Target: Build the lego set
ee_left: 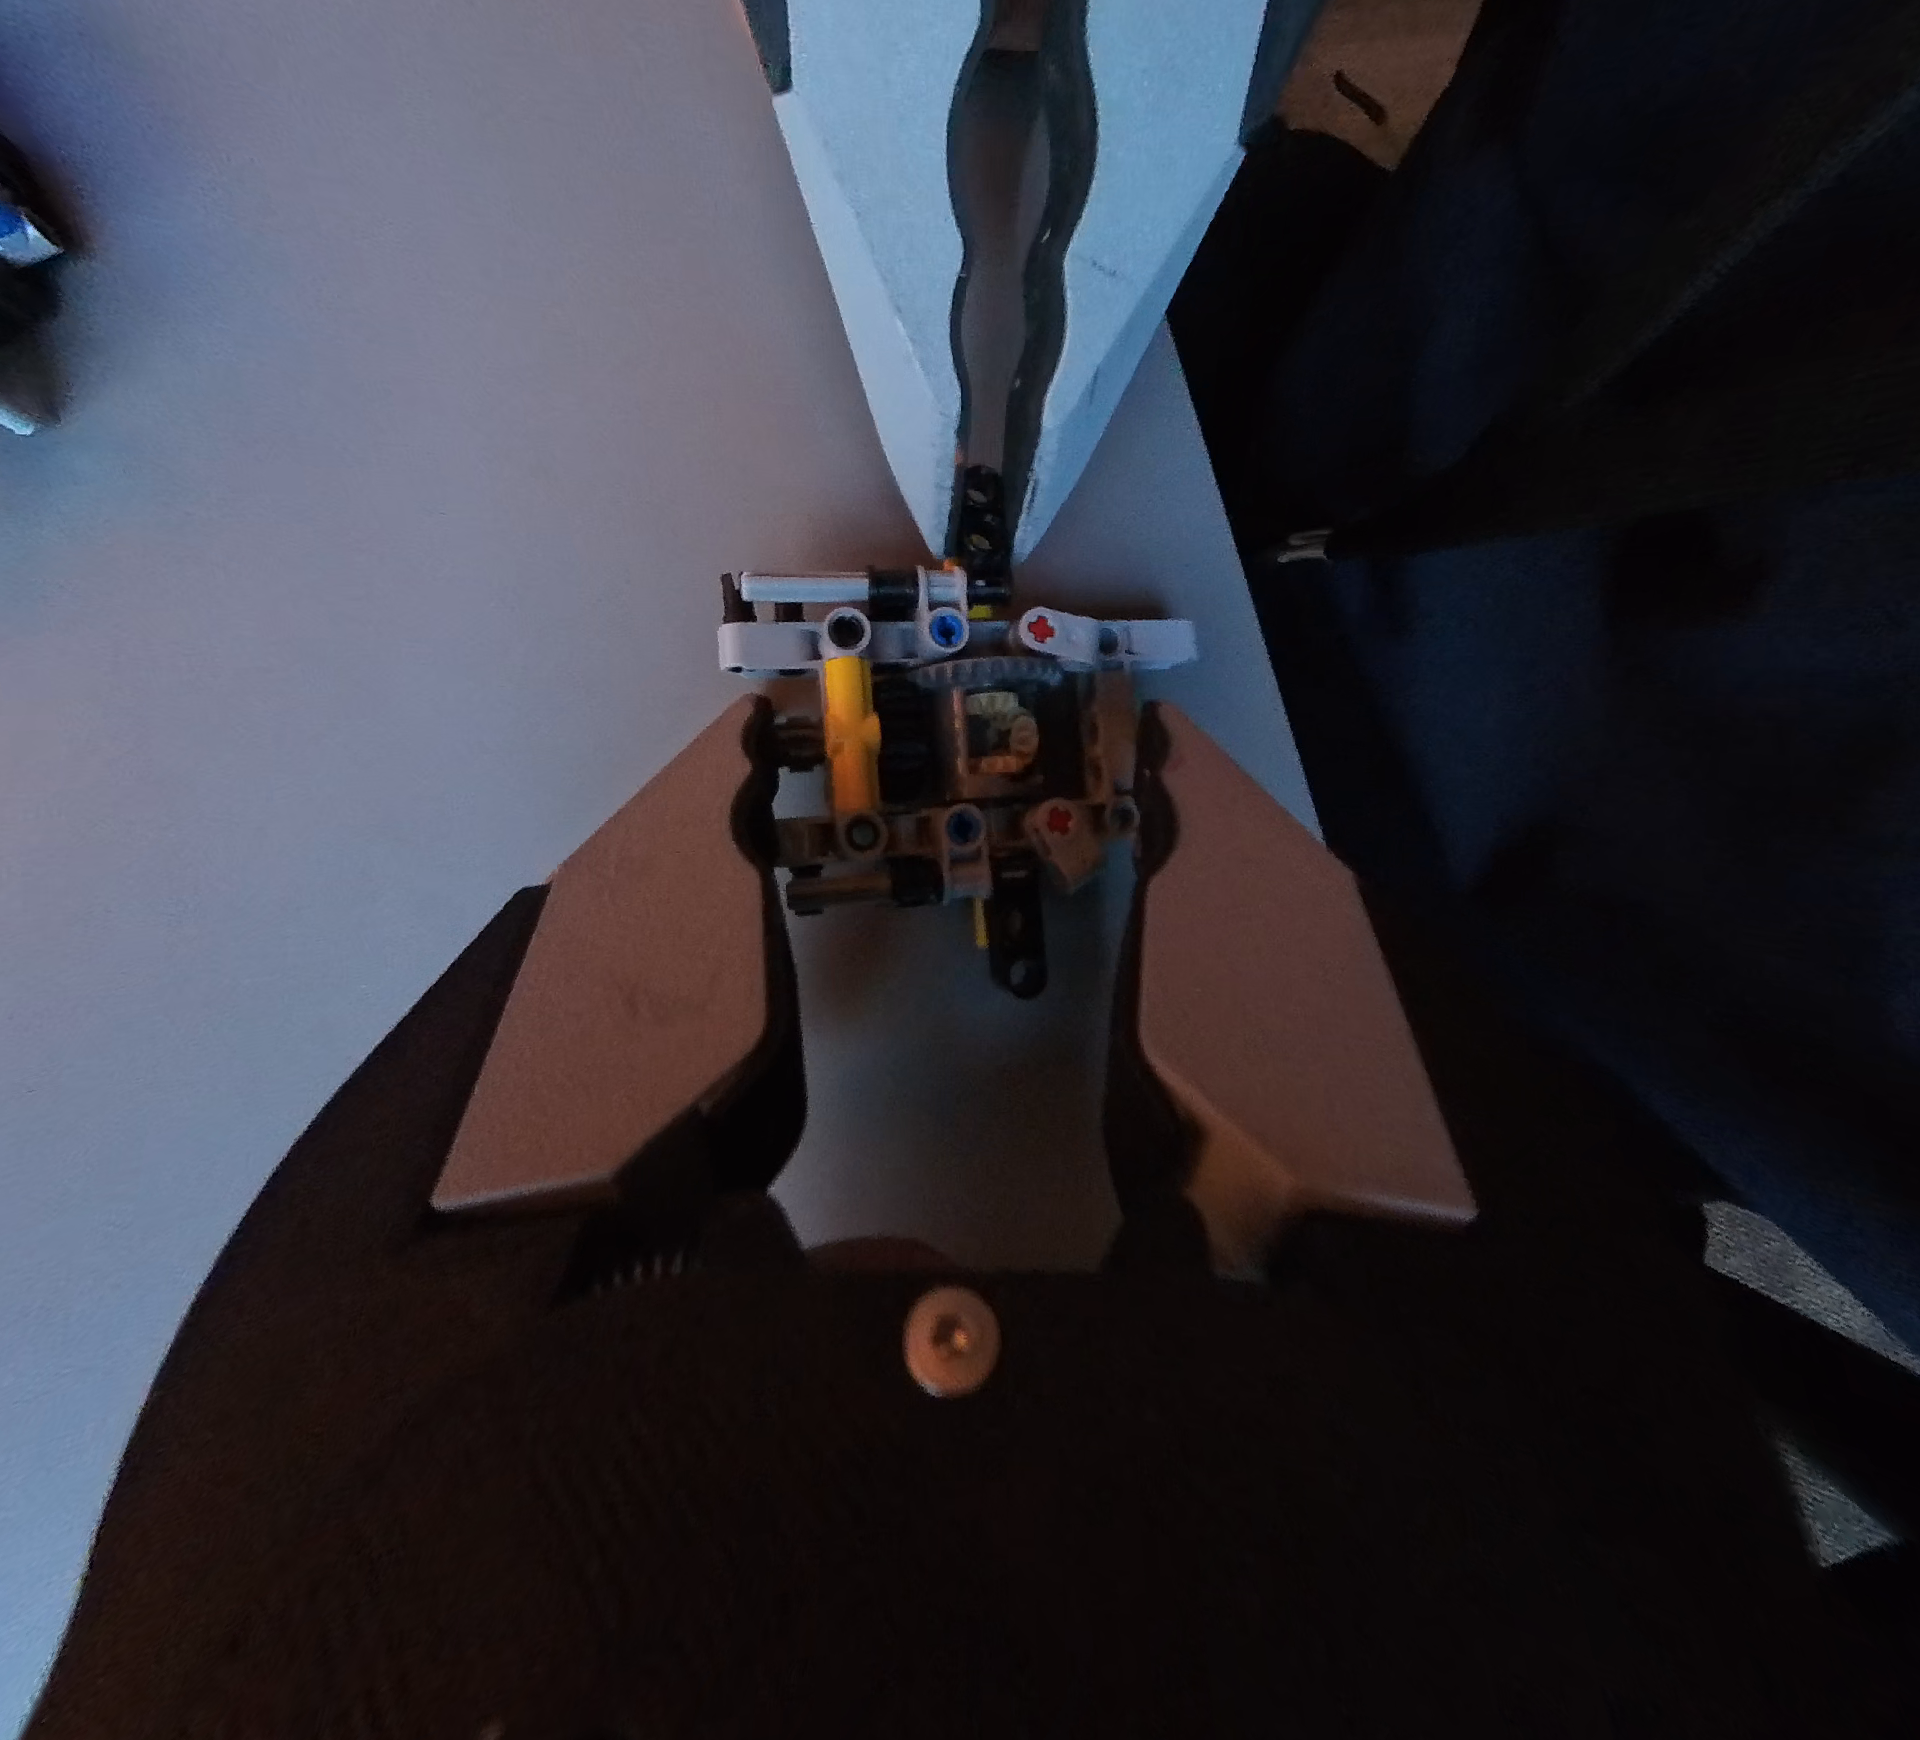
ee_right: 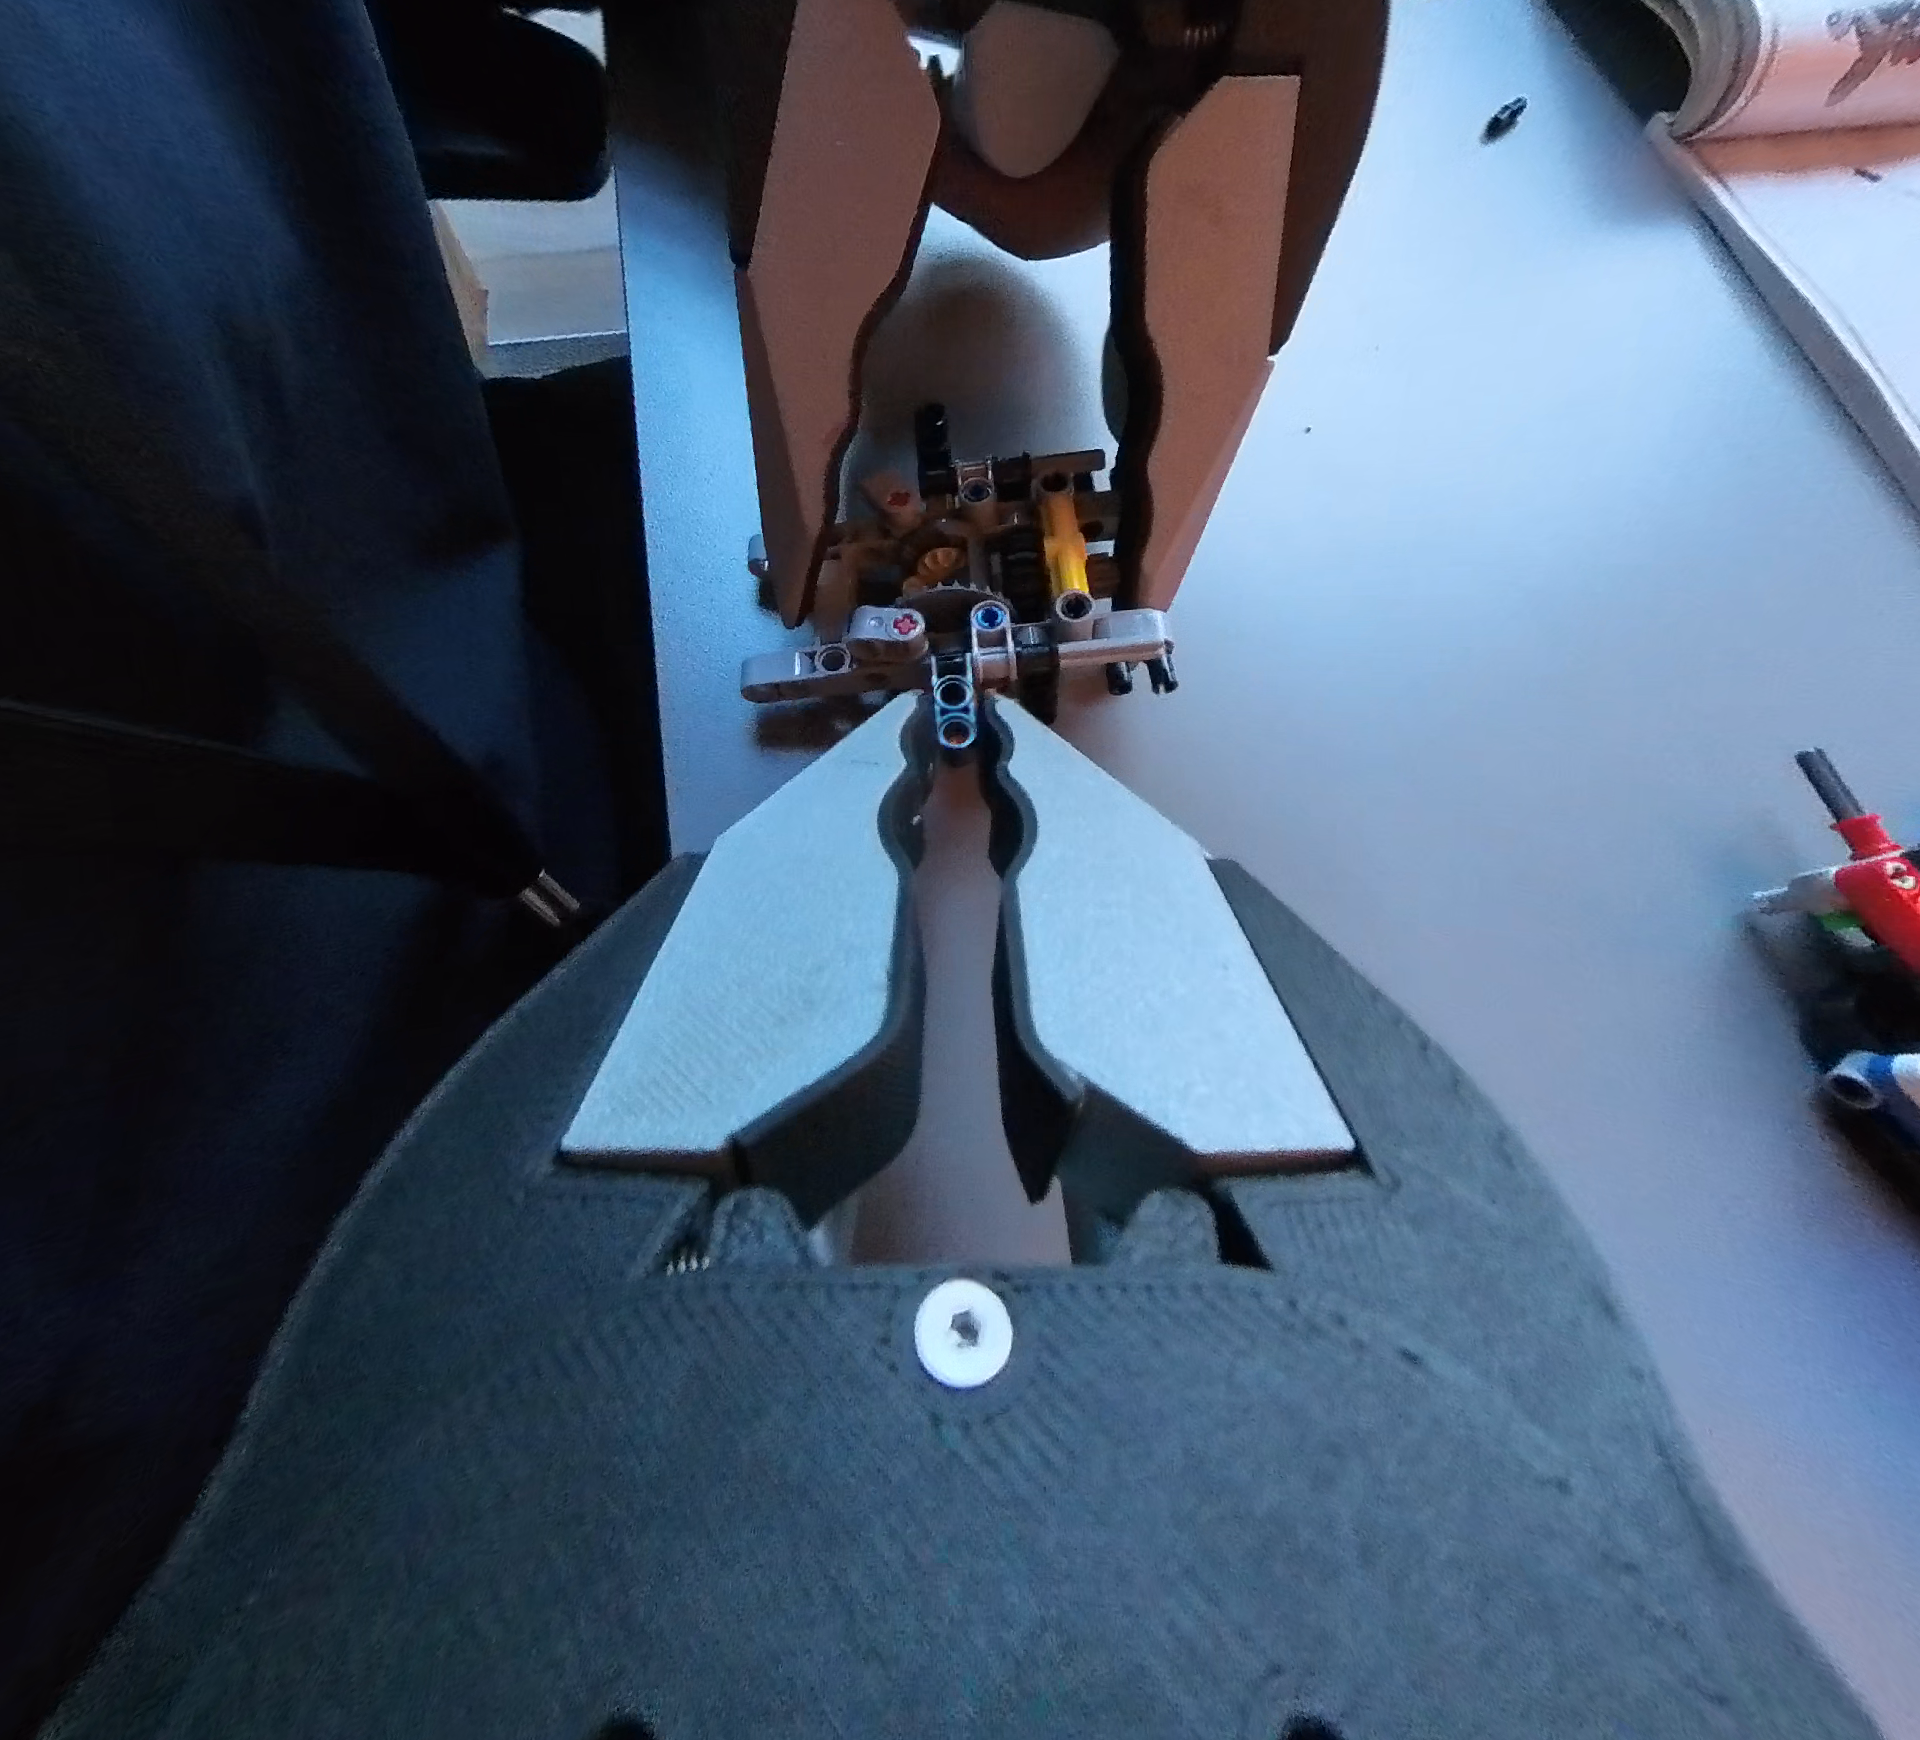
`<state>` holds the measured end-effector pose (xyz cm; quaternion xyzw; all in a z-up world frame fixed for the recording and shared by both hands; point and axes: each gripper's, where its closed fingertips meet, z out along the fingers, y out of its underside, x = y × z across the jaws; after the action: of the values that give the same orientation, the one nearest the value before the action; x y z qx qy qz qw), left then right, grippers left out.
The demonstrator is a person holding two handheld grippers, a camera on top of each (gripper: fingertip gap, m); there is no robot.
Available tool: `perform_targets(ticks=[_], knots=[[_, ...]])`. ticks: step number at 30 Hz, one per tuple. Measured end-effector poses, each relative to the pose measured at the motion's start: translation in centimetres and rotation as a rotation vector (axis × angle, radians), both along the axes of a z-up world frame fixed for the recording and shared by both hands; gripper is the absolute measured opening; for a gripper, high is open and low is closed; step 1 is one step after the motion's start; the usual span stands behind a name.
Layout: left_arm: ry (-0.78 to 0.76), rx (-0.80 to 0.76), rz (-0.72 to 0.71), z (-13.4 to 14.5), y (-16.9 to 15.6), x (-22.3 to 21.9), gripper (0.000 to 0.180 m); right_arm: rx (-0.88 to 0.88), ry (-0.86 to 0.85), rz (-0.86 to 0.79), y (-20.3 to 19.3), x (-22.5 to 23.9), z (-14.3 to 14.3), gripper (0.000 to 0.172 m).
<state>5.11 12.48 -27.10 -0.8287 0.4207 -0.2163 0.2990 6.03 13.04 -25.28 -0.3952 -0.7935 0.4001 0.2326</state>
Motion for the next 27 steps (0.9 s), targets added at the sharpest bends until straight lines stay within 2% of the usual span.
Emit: perform_targets(ticks=[9, 14, 19, 27], knots=[[-0.036, -0.062, -0.008, 0.3, 0.0, -0.2, 0.073, 0.058, 0.028, 0.035, 0.3, -0.3, -0.2, 0.004], [-0.134, -0.058, -0.018, 2.8, 0.6, -0.2, 0.075, 0.048, 0.022, 0.046, 0.5, -0.5, -0.2, 0.004], [0.009, -0.014, -0.074, 1.5, 0.9, 0.2, 0.073, 0.027, 0.004, 0.038, 0.9, -0.8, -0.2, 0.005], [-0.065, -0.044, -0.019, 2.2, 2.0, -0.4, 0.078, 0.009, -0.01, 0.028, 1.2, -1.0, -0.2, 0.005]])
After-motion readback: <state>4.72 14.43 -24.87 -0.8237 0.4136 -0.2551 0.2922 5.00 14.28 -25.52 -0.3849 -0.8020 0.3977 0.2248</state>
